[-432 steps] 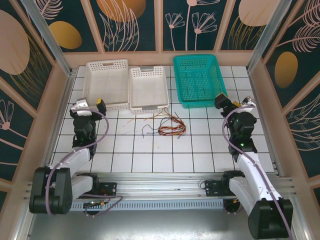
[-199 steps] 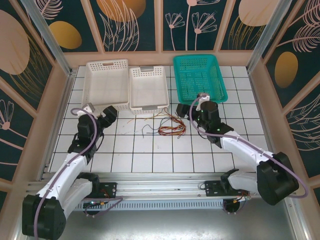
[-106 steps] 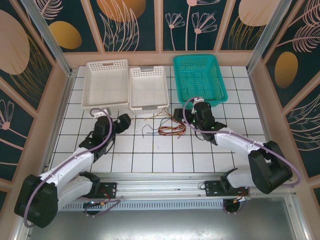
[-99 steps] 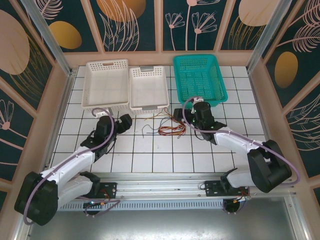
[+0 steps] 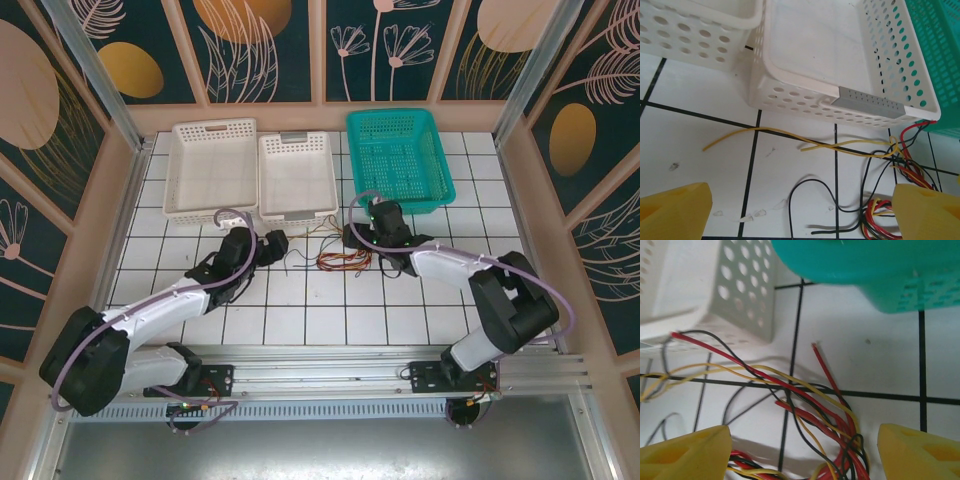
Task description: Untangle the cables
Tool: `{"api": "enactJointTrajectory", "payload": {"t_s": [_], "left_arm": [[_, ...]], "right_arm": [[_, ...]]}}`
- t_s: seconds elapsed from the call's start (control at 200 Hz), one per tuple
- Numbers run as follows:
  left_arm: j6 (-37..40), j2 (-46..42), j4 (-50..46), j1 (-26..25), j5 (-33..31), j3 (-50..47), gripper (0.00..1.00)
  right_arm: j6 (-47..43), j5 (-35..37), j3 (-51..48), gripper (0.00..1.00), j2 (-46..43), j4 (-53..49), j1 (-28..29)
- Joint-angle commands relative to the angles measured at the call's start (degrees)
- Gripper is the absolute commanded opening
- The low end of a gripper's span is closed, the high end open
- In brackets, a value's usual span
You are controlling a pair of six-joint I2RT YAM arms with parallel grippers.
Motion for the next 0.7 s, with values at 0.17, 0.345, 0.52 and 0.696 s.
{"api": "enactJointTrajectory", "payload": {"t_s": [0.17, 0.345, 0.52, 0.696], "left_arm": [[-1.0, 1.3, 1.4, -2.2, 0.9, 2.0, 0.92], [-1.0, 1.8, 1.3, -2.5, 1.3, 2.1, 0.92], [-0.9, 2.6, 0.6, -2.8, 1.4, 2.8, 0.92], [-1.1, 3.2, 0.2, -3.2, 1.3, 3.3, 0.91]], "right_arm": [[-0.2, 5.6, 0.5, 0.73, 2.9, -6.2, 3.1], [0.0, 5.2, -0.4, 0.69, 4.8, -6.1, 3.9], [0.3, 6.6, 0.2, 0.66, 7.0, -6.7, 4.0], [0.3, 6.8, 1.4, 0.53, 9.8, -7.5, 4.0]]}}
